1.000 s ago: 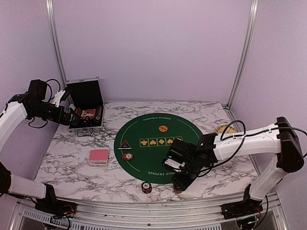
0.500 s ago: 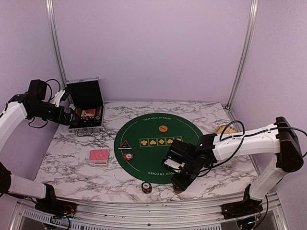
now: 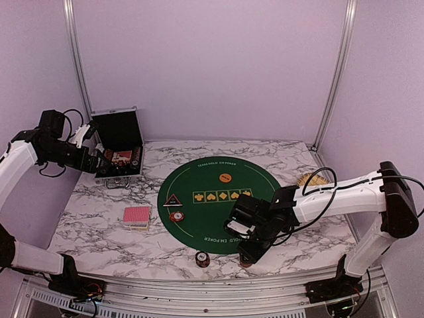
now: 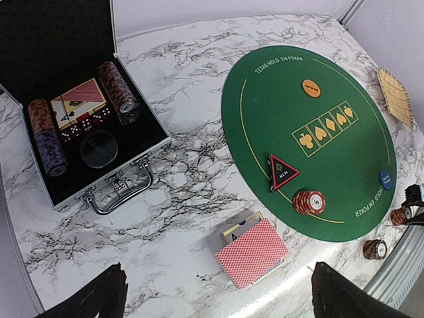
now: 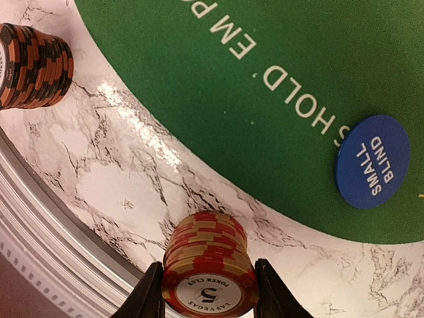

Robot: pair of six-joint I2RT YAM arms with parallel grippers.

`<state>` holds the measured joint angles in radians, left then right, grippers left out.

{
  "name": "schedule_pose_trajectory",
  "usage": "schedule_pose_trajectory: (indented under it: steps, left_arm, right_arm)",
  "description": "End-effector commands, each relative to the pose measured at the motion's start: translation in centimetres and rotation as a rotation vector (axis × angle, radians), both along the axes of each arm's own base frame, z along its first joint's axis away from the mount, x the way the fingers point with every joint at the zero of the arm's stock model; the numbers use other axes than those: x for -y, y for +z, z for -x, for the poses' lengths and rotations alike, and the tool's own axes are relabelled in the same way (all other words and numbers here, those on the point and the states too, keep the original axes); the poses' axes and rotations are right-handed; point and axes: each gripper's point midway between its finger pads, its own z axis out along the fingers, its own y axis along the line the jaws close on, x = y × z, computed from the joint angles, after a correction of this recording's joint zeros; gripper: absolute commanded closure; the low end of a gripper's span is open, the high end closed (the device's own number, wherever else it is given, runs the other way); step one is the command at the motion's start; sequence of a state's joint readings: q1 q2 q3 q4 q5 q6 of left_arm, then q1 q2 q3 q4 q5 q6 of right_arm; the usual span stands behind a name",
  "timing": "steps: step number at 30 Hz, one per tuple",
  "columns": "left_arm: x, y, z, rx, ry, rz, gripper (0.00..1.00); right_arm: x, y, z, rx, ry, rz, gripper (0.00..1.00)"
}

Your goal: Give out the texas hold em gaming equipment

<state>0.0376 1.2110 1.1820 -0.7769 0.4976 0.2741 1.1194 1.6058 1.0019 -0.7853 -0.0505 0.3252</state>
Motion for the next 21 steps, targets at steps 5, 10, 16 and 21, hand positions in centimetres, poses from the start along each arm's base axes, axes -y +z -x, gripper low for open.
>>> schedule_pose_trajectory:
  steps: [5,10,16,21]
  left_arm:
    - [0.2,1.0,0.2,0.012,-0.013,0.008,0.01]
    - [0.2,1.0,0.1,0.01,-0.016,0.012,0.01]
    - [0.2,1.0,0.0,0.011,-0.013,0.009,0.01]
    - [0.2,0.9,0.0,0.008,-0.015,0.009,0.01]
  right_arm:
    - [-1.2,2.7,-0.7,0.04,0.0,-0.035,0.7]
    - [-2.1,4.7,-1.6,0.073,-0.006,-0.052,0.72]
    - [-3.0,6.3,-5.6,0.136,-0.057,-0.069,0.76]
    - [-4.0,8.3,-12.8,0.239,-0.157,-0.126,0.78]
